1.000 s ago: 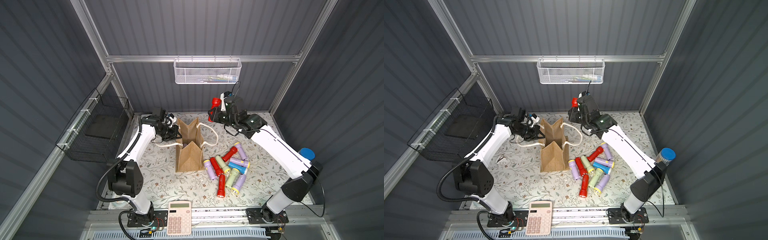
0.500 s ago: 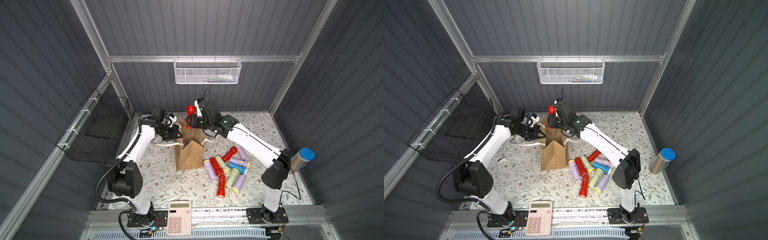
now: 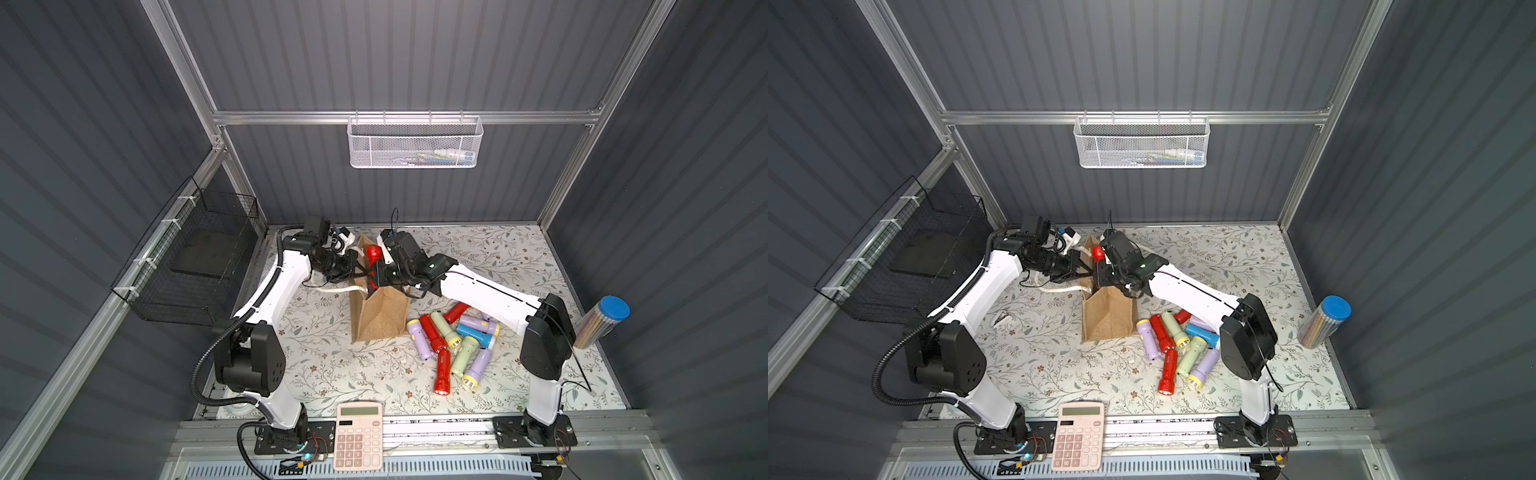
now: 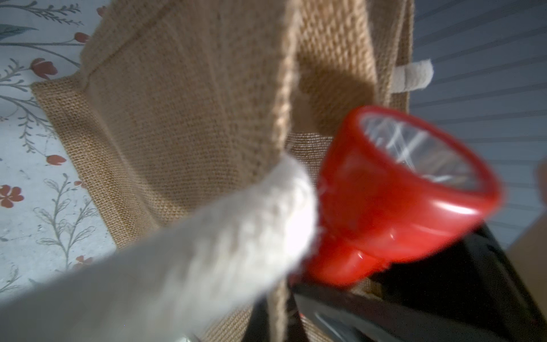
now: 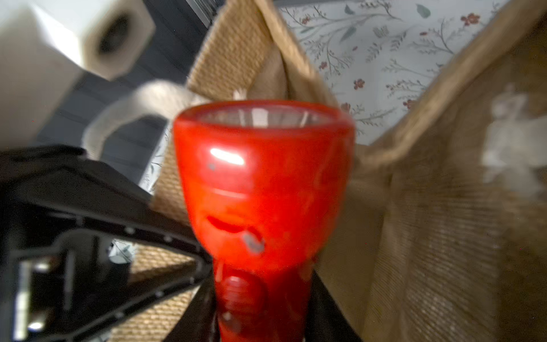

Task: Put the flashlights into the tote bags
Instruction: Place the flashlight in the canvas bag.

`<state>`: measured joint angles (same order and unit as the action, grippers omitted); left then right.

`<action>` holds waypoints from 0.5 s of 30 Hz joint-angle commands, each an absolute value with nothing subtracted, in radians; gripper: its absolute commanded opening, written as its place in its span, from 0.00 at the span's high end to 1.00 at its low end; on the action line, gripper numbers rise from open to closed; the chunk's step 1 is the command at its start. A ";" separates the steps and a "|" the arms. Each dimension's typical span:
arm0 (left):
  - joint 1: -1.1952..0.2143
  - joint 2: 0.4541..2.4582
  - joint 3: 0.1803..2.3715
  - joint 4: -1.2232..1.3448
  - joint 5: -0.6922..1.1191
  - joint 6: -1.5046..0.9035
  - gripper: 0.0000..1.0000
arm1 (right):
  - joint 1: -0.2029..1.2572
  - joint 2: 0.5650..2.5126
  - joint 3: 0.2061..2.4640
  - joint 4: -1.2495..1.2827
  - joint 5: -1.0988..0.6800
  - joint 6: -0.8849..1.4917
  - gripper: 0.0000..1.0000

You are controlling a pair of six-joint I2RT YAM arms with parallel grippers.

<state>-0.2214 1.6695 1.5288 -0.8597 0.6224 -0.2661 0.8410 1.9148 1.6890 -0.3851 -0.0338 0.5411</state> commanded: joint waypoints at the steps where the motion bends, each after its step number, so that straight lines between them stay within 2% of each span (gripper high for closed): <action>1: -0.214 1.660 1.555 -0.877 0.650 -0.247 1.00 | 0.855 1.903 1.694 -0.377 0.010 0.515 1.00; 6: -0.191 1.660 1.565 -0.885 0.647 -0.249 1.00 | 0.888 1.876 1.704 -0.517 0.091 0.495 1.00; 15: -0.140 1.686 1.548 -0.864 0.733 -0.246 1.00 | 0.899 1.898 1.799 -0.785 -0.004 0.544 1.00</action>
<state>-0.1513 1.6726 1.5303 -0.8745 0.6704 -0.2661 0.8940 1.9099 1.7634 -0.6582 0.0193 0.5346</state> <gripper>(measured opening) 0.051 0.401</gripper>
